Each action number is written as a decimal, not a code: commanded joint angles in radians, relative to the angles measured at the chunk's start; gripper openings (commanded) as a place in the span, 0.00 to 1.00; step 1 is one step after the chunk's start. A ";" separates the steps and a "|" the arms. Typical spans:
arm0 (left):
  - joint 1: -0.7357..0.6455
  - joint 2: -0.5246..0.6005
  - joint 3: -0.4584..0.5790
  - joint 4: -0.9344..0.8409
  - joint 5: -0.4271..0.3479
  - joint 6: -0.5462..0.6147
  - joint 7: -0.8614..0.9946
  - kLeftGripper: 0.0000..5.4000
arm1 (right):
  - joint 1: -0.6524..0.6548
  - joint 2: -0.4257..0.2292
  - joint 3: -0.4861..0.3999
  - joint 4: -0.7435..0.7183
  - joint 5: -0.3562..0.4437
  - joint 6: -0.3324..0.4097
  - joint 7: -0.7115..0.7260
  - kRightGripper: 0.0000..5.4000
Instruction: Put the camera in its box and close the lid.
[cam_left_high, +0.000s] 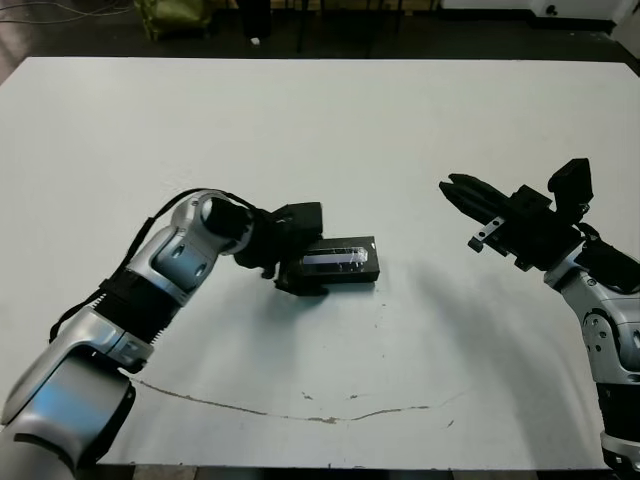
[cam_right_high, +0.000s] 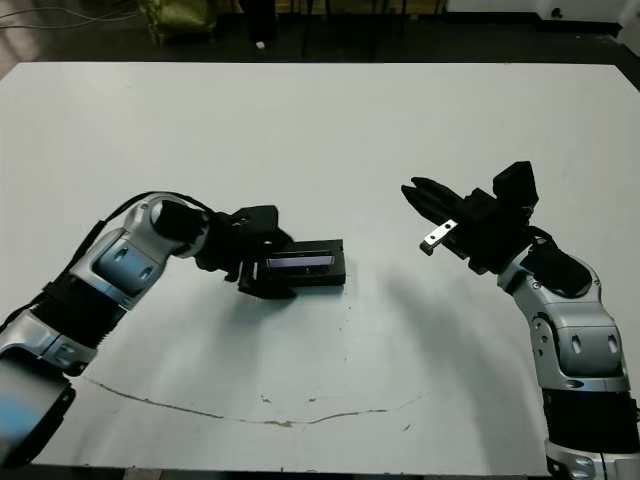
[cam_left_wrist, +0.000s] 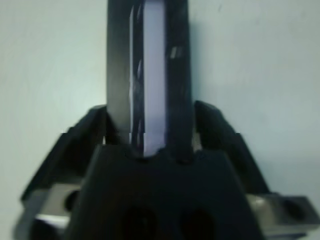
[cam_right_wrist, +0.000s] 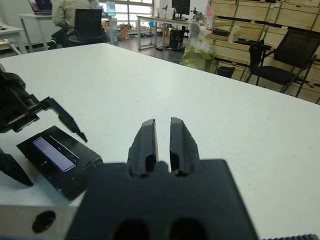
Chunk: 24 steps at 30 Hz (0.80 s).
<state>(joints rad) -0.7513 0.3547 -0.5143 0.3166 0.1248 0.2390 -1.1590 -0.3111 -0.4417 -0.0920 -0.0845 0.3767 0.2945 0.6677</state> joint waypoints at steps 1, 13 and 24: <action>0.063 0.012 -0.036 0.039 0.032 0.011 0.005 0.93 | 0.017 -0.004 0.005 0.002 -0.005 0.006 0.000 0.00; 0.072 0.007 -0.008 0.069 -0.003 -0.040 0.025 1.00 | 0.014 -0.007 0.008 0.000 -0.010 -0.004 0.005 0.00; 0.093 -0.019 0.081 0.136 -0.135 -0.123 -0.014 1.00 | 0.012 -0.009 0.012 -0.003 -0.006 0.011 0.003 0.00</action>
<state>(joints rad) -0.6947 0.3353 -0.4285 0.4274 -0.0107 0.0990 -1.1537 -0.3112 -0.4417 -0.0874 -0.0879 0.3769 0.2944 0.6679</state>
